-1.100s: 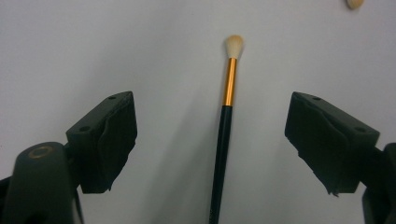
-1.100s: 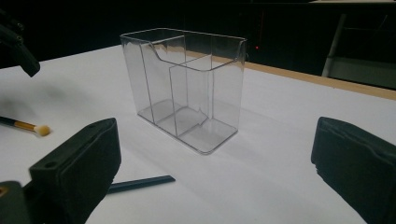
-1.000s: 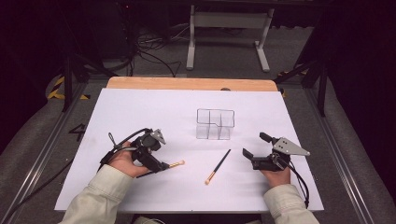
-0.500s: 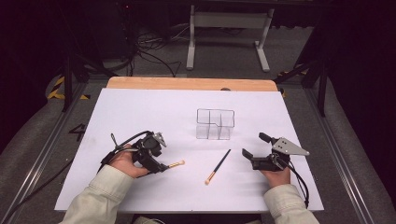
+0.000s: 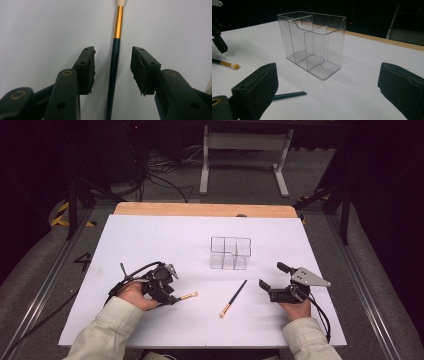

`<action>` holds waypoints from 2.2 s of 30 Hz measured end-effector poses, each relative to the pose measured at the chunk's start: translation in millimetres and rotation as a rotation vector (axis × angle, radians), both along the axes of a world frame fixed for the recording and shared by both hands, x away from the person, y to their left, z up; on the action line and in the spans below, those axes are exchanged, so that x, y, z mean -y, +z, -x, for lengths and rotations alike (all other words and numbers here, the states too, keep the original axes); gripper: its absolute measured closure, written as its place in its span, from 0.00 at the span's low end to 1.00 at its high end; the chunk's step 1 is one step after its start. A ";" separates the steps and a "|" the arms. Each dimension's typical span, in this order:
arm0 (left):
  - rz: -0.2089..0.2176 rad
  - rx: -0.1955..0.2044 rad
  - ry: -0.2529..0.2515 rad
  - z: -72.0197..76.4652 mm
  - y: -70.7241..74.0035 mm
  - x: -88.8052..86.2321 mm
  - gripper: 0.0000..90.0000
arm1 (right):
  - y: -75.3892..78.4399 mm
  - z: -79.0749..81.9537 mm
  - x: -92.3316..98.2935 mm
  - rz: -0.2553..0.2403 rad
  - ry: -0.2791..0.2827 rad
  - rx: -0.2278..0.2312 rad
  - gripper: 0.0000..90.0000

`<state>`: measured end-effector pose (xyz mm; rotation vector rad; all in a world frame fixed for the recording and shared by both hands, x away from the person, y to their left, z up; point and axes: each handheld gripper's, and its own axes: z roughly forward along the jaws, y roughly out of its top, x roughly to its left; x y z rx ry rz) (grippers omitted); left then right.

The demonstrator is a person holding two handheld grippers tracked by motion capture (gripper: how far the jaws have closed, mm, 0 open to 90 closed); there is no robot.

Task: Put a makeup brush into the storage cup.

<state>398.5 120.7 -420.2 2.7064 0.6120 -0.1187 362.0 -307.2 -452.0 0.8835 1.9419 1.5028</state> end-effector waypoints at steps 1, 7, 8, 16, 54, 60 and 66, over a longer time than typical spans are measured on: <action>-0.010 -0.002 -0.009 -0.3 -0.1 0.2 0.62 | 0.0 0.0 -0.1 0.000 0.000 0.000 0.04; -0.017 -0.021 -0.019 0.0 -2.3 1.8 0.68 | 0.0 0.2 -0.3 0.000 0.001 -0.002 0.04; -0.017 -0.023 -0.020 -0.1 -3.1 1.9 0.69 | 0.0 0.2 -0.3 0.000 0.001 -0.002 0.04; -0.055 -0.050 -0.029 -0.5 -6.1 3.3 0.75 | -0.1 0.1 -0.5 0.000 0.003 -0.003 0.04; -0.080 -0.045 -0.021 -1.8 -3.8 4.6 0.91 | -1.0 -0.6 -0.6 -0.003 0.003 -0.015 0.04; -0.020 -0.018 -0.009 -0.3 6.1 0.9 0.92 | -1.0 -0.5 -0.6 -0.004 0.003 -0.016 0.04; 0.013 0.013 -0.006 1.7 13.9 -1.5 0.92 | -1.0 -0.5 -0.7 -0.004 0.003 -0.015 0.04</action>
